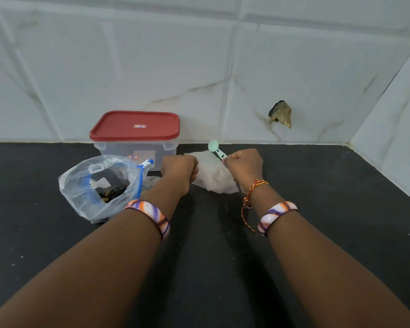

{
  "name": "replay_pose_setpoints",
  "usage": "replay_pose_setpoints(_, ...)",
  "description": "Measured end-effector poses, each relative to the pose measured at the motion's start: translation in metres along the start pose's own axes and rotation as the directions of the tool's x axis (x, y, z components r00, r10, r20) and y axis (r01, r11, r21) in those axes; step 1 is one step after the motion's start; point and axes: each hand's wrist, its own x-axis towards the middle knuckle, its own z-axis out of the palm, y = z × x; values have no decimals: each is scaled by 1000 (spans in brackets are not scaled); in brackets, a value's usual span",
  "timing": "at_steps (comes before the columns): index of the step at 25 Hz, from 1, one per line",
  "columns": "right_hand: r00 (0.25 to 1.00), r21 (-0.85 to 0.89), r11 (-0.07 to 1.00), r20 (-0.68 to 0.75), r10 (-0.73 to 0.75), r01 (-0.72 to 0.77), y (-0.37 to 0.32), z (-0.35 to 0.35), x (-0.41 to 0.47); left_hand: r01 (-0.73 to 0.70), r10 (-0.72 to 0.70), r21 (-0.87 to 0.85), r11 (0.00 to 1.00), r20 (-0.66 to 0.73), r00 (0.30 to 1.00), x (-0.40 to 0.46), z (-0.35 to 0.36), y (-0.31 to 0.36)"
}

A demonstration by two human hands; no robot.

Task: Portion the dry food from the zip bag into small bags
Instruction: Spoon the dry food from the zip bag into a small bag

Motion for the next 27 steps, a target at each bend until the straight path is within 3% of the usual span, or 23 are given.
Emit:
replay_pose_setpoints(3, 992, 212, 977, -121, 23, 3, -14, -25, -15, -32, 42, -136, 990, 66, 997, -28, -5, 13)
replay_pose_setpoints(7, 994, 536, 842, -51, 99, -56, -40, -49, -42, -160, 173, -128, 979, 97, 980, -61, -16, 21)
replay_pose_setpoints(13, 995, 707, 704, -8, 103, -67, -67, -68, -99, -269, 301, -179, 946, 192, 934, -110, -45, 23)
replay_pose_setpoints(16, 986, 724, 669, 117, 121, -168, -73, -59, -125, -299, 324, -144, 943, 203, 924, -127, -61, 22)
replay_pose_setpoints(18, 982, 685, 704, 145, 119, -186, -73, -49, -139, -319, 330, -86, 944, 177, 927, -132, -70, 18)
replay_pose_setpoints(22, 992, 467, 877, 103, 73, -113, -69, -32, -161, -396, 383, 55, 917, 161, 910, -136, -95, 6)
replay_pose_setpoints(27, 996, 405, 914, 62, -63, 32, -84, -31, -189, -417, 417, -42, 908, 182, 890, -149, -113, 0)
